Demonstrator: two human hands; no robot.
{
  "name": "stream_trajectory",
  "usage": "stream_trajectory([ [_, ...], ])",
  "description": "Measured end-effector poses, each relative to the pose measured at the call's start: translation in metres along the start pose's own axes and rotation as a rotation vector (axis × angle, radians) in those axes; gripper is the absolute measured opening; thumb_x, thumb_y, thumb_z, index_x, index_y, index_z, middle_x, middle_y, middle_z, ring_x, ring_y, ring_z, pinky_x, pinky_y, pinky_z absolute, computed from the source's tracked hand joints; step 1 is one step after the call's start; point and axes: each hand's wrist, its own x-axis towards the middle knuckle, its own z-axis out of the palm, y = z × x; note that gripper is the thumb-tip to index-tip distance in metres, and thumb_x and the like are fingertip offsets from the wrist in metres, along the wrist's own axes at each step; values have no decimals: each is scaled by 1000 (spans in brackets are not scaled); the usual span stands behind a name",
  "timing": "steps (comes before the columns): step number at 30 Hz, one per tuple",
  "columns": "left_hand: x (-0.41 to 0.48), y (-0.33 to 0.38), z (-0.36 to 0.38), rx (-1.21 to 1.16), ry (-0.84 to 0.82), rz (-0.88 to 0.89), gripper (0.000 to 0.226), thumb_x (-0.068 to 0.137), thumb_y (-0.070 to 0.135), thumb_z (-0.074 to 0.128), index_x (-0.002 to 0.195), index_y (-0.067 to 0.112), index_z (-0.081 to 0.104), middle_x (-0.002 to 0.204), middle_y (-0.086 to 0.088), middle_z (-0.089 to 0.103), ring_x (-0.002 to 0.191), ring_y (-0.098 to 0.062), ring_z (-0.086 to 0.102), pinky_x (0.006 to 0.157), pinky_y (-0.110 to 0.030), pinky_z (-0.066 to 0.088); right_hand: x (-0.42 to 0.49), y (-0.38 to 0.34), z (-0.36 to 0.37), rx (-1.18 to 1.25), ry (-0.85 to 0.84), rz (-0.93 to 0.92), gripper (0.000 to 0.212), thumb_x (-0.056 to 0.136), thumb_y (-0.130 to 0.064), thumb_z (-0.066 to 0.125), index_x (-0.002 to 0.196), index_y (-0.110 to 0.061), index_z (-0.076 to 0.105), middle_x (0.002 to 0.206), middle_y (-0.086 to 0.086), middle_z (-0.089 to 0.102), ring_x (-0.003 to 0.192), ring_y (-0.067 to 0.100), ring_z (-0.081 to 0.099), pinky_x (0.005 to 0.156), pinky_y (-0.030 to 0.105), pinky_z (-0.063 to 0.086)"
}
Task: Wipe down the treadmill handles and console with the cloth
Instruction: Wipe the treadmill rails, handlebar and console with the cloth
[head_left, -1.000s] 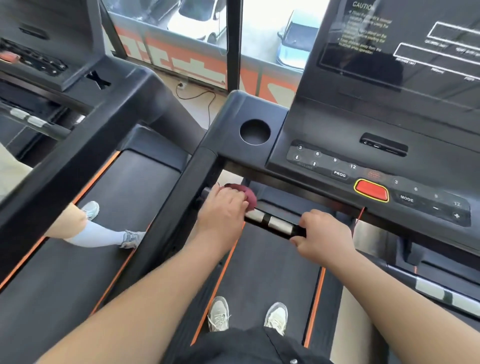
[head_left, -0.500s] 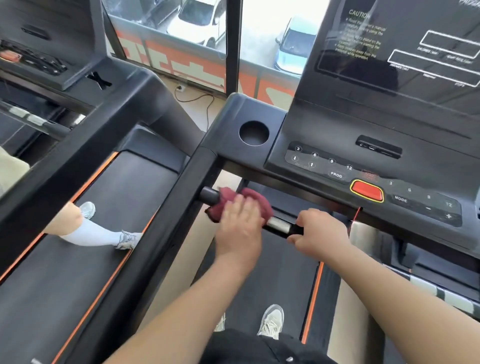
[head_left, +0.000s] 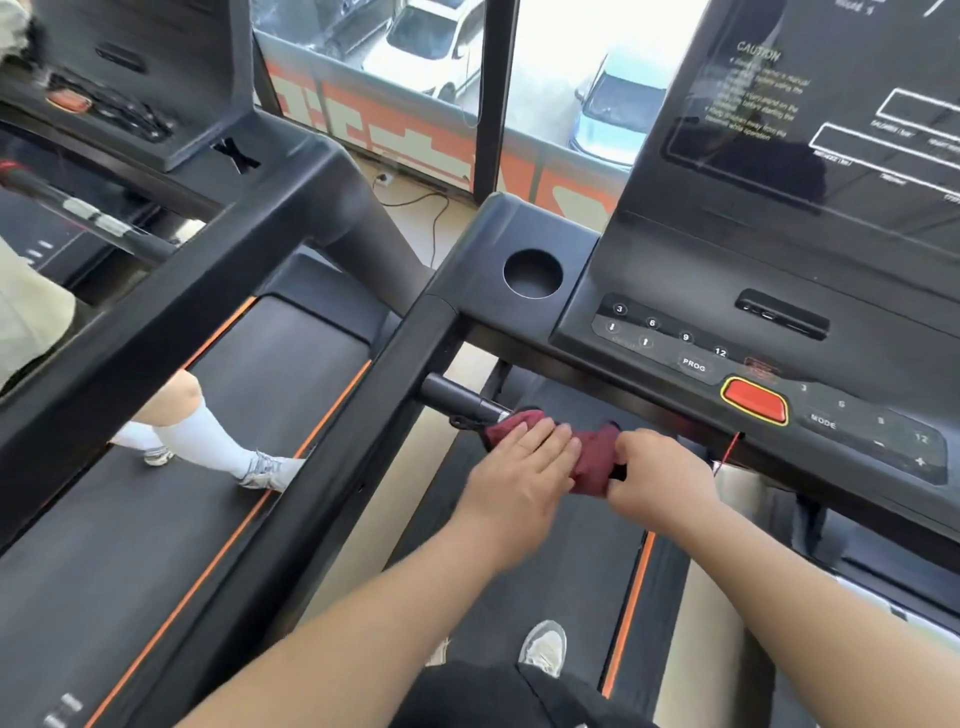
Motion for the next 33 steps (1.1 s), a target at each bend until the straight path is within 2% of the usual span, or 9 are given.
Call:
stream_trajectory([
  [3,0,-58,-18,81,-63,-9,49,93,26,45,134,9,66,140,-9,64,132,-26,59,118,-44,35,0,1,0,10,-18,-5,34,80,-51,72,99,-25,62,108,-5,62,107,21,60,75,32,49],
  [8,4,-41,-18,164,12,-439,50,100,27,35,134,5,64,139,-12,64,134,-32,56,117,-46,29,4,2,-2,19,-57,8,44,82,-54,72,114,-25,62,116,-7,61,112,20,58,81,33,50],
  [11,-3,21,0,-75,-10,-245,48,101,29,40,141,12,60,149,-5,56,142,-29,47,119,-47,34,3,3,-2,16,-48,-2,33,81,-48,71,101,-24,62,107,-5,61,106,22,60,75,32,49],
  [14,-9,-15,-7,-85,-64,-13,47,102,33,43,144,17,58,152,-2,53,143,-23,47,122,-44,27,1,5,1,16,-17,-36,23,81,-43,69,92,-24,59,102,-4,61,105,24,61,74,33,50],
  [17,3,-60,-33,-32,-124,-172,58,103,42,27,146,15,56,153,-4,53,145,-21,43,126,-39,12,0,5,3,23,-13,-22,39,82,-53,72,105,-24,62,111,-5,61,111,21,58,81,35,51],
  [21,21,-7,-36,-92,-219,-496,76,97,64,9,156,29,39,163,-7,37,154,-30,20,126,-47,-5,2,6,4,44,-16,-3,44,81,-55,73,112,-26,62,114,-7,61,114,19,57,84,34,50],
  [27,17,-50,-27,20,-210,-50,51,104,42,34,150,25,48,129,1,63,125,-29,52,122,-48,20,2,10,11,58,18,-2,45,82,-56,72,114,-27,62,113,-9,61,112,17,57,80,32,48],
  [30,25,-89,-41,147,-250,-246,56,106,43,26,155,17,36,126,-3,62,129,-25,47,125,-42,14,1,11,12,83,22,-3,44,83,-55,72,115,-27,62,115,-10,60,113,16,56,82,33,50],
  [33,33,-49,-31,209,-230,-395,47,106,37,24,136,13,51,119,-4,62,127,-31,48,125,-47,15,1,12,13,86,31,-4,43,83,-54,72,115,-28,62,115,-10,60,115,16,56,81,33,50],
])
